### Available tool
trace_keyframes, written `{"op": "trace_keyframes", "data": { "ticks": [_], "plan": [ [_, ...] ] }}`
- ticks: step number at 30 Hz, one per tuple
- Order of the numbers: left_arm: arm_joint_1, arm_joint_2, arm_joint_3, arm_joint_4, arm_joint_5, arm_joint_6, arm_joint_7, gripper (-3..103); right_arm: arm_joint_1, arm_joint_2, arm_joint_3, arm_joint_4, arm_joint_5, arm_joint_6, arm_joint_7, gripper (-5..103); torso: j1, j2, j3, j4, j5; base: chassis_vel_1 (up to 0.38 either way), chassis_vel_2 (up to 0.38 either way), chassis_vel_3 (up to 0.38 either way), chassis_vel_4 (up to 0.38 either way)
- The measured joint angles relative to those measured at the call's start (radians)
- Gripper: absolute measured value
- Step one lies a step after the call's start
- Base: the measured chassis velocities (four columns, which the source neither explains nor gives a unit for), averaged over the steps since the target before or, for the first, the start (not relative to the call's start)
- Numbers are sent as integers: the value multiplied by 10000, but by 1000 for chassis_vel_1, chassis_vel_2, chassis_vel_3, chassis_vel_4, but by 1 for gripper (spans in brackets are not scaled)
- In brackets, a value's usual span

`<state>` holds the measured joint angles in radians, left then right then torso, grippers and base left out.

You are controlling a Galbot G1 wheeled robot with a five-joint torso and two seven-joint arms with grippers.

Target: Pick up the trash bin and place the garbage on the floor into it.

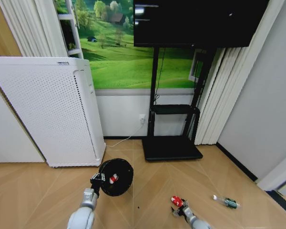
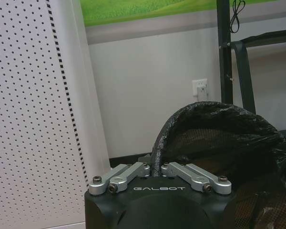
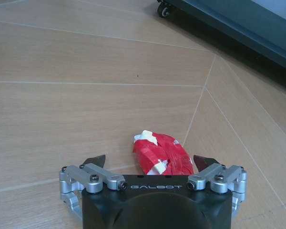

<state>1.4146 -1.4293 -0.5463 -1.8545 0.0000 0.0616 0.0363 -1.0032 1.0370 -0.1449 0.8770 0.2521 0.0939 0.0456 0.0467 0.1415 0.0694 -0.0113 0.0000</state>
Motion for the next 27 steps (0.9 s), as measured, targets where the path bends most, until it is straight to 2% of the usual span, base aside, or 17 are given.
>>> {"op": "trace_keyframes", "data": {
  "ticks": [11, 22, 23, 24, 27],
  "plan": [
    [53, 0, -60, -55, -16, -37, 4, 5, 409, 523, 166, -943, -758, 232, 194, 100, -1, 2, -2, -1, -5, 0, 0, 0, 0],
    [46, -35, -40, -64, -20, -53, 1, 5, 463, 424, 281, -969, -1175, 0, 482, 101, 0, 0, -1, 0, -1, 0, 0, 0, 0],
    [45, -33, -41, -64, -22, -55, 1, 5, 454, 419, 303, -969, -1197, -8, 482, 97, -1, 1, -1, -1, -2, 0, 0, 0, 0],
    [45, -33, -41, -64, -22, -55, 1, 5, 454, 419, 303, -969, -1197, -8, 482, 97, -1, 1, -1, -1, -2, 0, 0, 0, 0],
    [31, -34, -41, -48, -24, -71, 1, 5, 431, 423, 366, -970, -1232, -1, 386, 82, -1, 1, -1, -1, -2, 0, 0, 0, 0]
  ]
}}
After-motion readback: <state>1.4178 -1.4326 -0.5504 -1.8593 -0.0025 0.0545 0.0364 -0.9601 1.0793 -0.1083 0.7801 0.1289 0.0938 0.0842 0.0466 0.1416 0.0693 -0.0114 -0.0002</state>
